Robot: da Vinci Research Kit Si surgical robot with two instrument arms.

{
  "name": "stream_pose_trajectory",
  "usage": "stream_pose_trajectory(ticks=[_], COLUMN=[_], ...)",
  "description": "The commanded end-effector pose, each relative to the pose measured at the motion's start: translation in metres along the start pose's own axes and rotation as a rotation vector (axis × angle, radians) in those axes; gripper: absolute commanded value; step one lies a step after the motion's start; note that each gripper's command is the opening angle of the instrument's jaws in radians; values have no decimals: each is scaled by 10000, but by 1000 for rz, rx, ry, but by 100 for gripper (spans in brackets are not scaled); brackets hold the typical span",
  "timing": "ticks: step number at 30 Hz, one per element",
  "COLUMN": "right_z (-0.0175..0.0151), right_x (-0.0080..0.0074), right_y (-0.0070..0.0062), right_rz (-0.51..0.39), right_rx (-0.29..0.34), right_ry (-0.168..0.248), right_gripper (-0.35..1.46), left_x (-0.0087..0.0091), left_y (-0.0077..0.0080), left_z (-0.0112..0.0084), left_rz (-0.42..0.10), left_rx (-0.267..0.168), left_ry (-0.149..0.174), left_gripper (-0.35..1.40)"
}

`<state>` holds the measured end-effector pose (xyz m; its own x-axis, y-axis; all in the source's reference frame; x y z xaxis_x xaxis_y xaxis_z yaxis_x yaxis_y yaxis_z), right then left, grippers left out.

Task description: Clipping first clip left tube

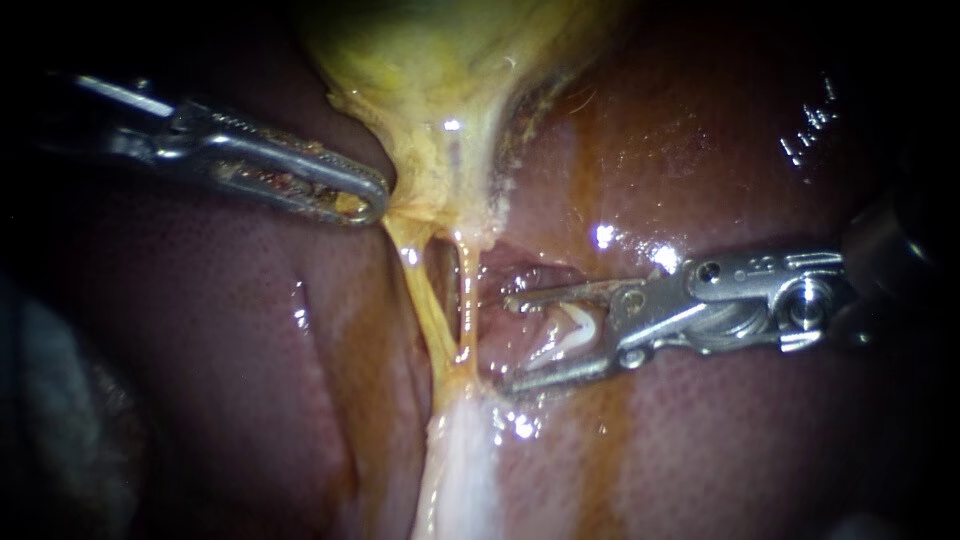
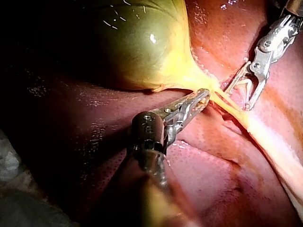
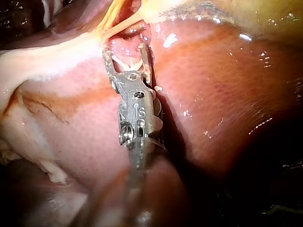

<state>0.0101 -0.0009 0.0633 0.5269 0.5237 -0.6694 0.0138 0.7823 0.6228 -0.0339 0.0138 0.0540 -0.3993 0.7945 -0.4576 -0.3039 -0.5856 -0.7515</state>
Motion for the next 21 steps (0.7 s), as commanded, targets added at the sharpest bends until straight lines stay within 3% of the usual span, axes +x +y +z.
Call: stream_pose_trajectory(ticks=[1,10,16,21], right_z=[0,-20,-38,-36], right_x=[0,18,38,51], right_y=[0,-10,-27,-39], right_rz=[1,12,21,26], right_rx=[0,10,23,35], right_ry=[0,2,4,32], right_gripper=[45,45,45,44], left_x=[0,-2,-3,-2], left_y=[0,0,-1,-2], left_z=[0,0,1,1], left_rz=[0,1,1,2], left_rx=[-1,-3,-3,-3], left_ry=[-1,-2,-2,-2], left_gripper=[-35,-35,-35,-35])
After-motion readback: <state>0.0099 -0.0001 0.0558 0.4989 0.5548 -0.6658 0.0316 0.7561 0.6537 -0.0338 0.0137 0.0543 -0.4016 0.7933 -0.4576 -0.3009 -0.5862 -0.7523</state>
